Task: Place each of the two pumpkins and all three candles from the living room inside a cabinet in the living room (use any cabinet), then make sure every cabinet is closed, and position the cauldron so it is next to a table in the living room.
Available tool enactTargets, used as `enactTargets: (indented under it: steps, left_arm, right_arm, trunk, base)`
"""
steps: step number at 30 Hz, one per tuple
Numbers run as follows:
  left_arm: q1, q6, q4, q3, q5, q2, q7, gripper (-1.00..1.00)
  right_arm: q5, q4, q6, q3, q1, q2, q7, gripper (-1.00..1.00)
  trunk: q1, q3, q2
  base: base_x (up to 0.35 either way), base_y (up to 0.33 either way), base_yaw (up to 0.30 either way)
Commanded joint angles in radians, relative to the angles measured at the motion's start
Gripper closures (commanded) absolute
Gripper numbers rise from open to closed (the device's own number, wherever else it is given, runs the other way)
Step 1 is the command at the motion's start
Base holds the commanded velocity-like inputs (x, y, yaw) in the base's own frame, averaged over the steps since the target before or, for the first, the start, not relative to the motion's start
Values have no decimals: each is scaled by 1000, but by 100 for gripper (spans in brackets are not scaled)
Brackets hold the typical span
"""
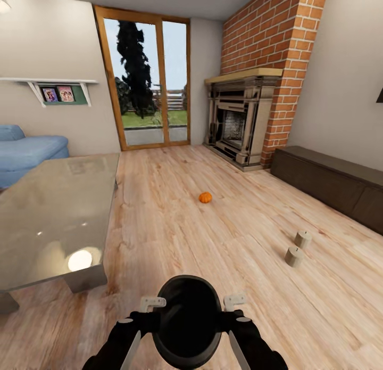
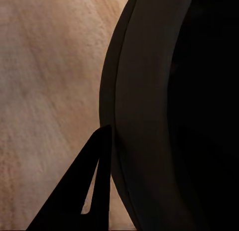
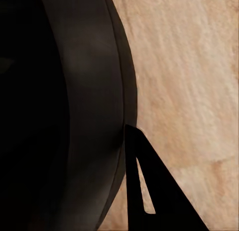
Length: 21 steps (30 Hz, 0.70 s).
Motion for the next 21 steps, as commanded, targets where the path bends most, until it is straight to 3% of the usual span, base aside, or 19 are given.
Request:
enactTargets:
  steps: [1, 17, 21]
  left_arm:
    - [0, 5, -1, -2, 12, 1, 1, 100]
    - [0, 5, -1, -2, 12, 1, 1, 100]
    - [-1, 6, -1, -2, 12, 1, 1, 100]
  right_arm:
    - [-19, -44, 4, 5, -1, -1, -5, 100]
    - [-18, -47, 4, 6, -1, -2, -6, 100]
    - [-18, -48, 4, 5, -1, -2, -5, 100]
  trunk:
    - [-1, -1, -1]
    - [-1, -1, -1]
    - [-1, -1, -1]
  base:
    - [-146, 233, 132]
    - [-19, 29, 276]
    - [0, 135, 131]
